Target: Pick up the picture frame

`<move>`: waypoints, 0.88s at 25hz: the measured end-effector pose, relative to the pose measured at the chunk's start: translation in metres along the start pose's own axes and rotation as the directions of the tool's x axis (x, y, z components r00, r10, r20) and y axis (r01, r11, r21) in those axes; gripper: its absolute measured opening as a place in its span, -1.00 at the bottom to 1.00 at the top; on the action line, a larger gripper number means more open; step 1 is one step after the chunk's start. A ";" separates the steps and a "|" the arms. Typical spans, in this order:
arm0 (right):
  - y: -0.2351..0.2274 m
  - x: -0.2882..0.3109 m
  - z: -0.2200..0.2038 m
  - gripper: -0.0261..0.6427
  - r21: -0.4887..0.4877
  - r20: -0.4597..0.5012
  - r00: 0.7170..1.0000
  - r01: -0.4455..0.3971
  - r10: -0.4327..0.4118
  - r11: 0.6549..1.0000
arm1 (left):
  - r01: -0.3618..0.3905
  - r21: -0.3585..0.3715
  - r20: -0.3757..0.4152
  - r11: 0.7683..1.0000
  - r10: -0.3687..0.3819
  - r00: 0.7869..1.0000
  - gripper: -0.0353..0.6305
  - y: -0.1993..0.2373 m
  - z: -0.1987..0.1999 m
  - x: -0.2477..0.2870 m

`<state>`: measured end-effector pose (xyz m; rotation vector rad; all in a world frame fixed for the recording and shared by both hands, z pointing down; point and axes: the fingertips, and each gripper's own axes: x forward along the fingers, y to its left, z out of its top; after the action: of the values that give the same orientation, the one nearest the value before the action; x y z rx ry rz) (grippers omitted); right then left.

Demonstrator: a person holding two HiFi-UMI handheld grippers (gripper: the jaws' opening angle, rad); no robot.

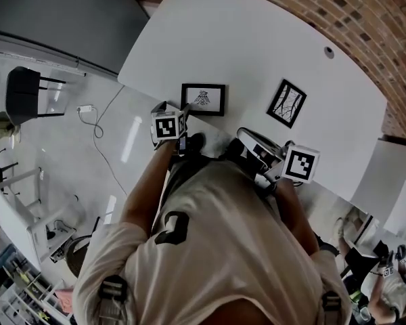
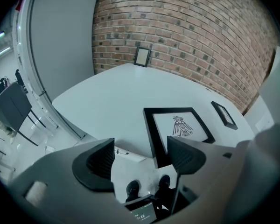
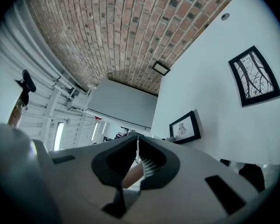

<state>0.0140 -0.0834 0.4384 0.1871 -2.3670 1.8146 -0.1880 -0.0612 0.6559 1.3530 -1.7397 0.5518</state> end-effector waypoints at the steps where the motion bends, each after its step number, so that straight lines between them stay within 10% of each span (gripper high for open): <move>1: -0.001 -0.001 0.000 -0.90 0.001 -0.001 1.000 0.000 0.000 1.000 | -0.002 -0.016 -0.005 1.000 0.002 1.000 0.12 0.001 -0.002 0.000; 11: 0.004 0.008 0.000 -0.90 0.022 -0.031 0.997 -0.065 0.065 0.998 | 0.116 -0.269 -0.016 0.956 -0.124 0.992 0.17 0.005 -0.014 0.005; 22: 0.004 0.015 0.008 -0.90 0.009 -0.043 0.999 -0.032 0.032 0.999 | 0.354 -0.571 0.053 0.740 -0.397 0.916 0.17 0.003 -0.027 0.015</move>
<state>-0.0014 -0.0906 0.4356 0.1106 -2.3467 1.8241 -0.1821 -0.0484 0.6837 1.1705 -1.3526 -0.1552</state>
